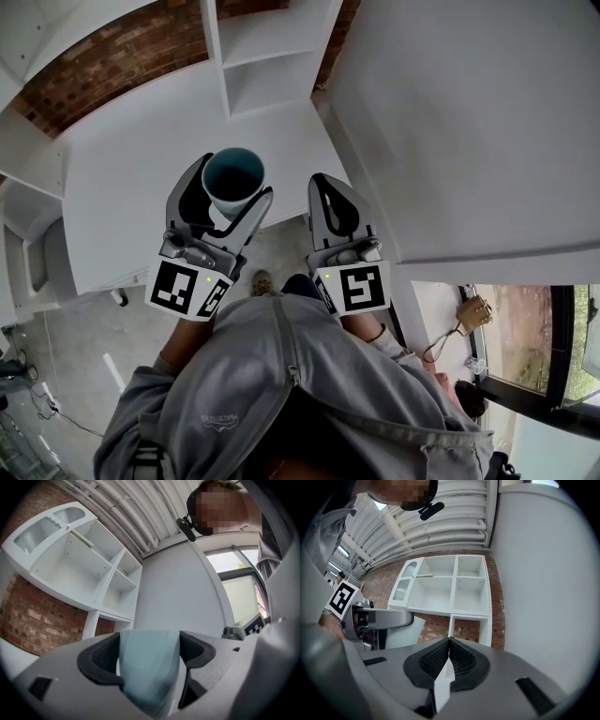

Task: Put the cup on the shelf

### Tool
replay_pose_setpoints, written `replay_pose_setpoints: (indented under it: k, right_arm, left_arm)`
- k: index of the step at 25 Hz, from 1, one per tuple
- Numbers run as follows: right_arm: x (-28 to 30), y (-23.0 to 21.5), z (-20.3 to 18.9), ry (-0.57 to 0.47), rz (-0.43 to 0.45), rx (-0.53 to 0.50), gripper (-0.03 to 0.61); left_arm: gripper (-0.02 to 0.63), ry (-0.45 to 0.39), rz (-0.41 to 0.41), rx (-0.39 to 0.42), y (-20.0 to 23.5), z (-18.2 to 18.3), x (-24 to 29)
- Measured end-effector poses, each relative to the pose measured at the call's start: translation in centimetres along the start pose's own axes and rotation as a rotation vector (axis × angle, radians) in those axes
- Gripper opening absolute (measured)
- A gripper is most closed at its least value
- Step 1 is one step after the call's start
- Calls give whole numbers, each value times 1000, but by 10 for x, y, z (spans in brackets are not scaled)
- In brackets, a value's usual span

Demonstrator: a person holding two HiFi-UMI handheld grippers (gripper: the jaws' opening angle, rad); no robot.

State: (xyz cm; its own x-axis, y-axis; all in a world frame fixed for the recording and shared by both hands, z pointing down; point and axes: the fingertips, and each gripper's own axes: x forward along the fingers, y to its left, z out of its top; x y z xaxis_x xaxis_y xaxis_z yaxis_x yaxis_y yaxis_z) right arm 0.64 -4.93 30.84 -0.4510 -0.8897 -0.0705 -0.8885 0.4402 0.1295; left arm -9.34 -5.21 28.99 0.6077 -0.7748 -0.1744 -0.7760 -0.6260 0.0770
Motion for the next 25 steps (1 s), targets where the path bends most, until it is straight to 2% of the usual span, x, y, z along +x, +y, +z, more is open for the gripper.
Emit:
replay_pose_setpoints:
  k: [10, 17, 25]
  right_arm:
    - [27, -12, -12, 20, 25, 16, 28]
    - [72, -32, -20, 15, 125, 20, 28]
    - [133, -62, -11, 4, 219, 26, 28]
  left_arm:
    - [383, 15, 28, -16, 23, -8, 20]
    - [383, 6, 105, -26, 46, -14, 52]
    - [383, -12, 180, -18, 75, -1, 101]
